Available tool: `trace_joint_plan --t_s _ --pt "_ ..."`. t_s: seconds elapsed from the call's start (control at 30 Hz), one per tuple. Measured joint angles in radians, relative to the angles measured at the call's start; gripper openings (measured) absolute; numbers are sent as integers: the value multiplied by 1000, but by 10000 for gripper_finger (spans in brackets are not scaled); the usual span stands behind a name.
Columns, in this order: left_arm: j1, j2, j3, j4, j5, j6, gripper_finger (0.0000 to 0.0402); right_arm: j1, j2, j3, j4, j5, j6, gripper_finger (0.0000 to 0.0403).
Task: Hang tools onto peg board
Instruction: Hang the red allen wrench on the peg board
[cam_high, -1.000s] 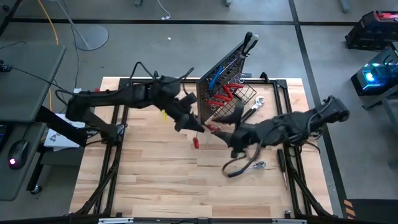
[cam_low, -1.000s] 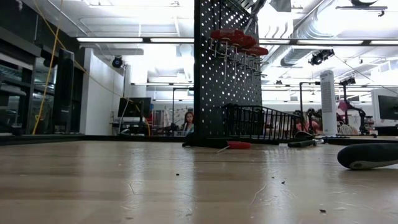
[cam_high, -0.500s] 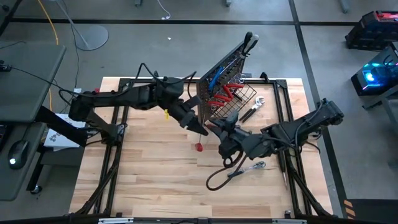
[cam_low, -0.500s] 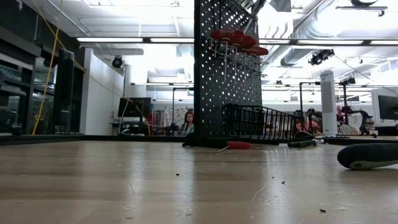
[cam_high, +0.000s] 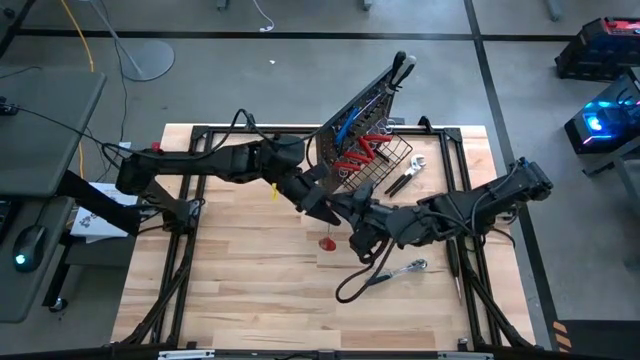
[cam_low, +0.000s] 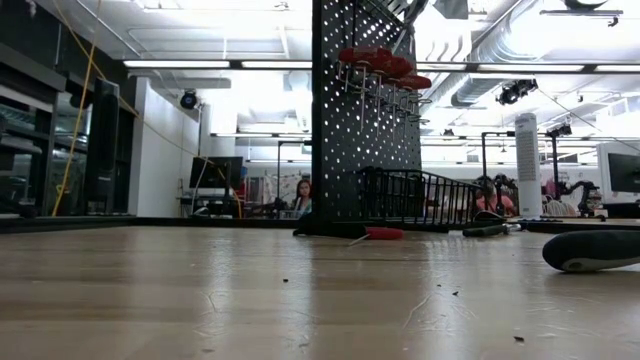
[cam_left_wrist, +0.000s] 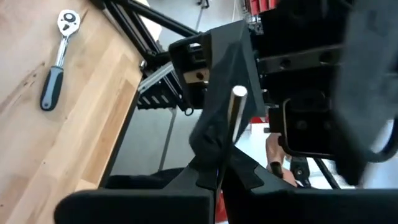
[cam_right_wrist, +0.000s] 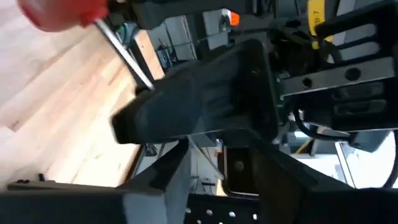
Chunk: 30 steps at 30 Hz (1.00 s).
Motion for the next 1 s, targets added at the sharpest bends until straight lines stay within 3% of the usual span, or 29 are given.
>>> trace_joint_plan --t_s 0.23,0.47,0.83,1.0 --pt "-6 -1 0 44 -47 -39 0 -15 0 0 -85 -50 59 101" --pt "-25 -2 0 40 -51 -55 0 -22 -1 1 -71 -63 59 95" --pt "-39 6 0 10 -44 -81 0 -35 0 1 -89 -166 60 90" --pt "-39 20 0 15 -40 -111 0 -35 -1 1 -124 -194 129 21"
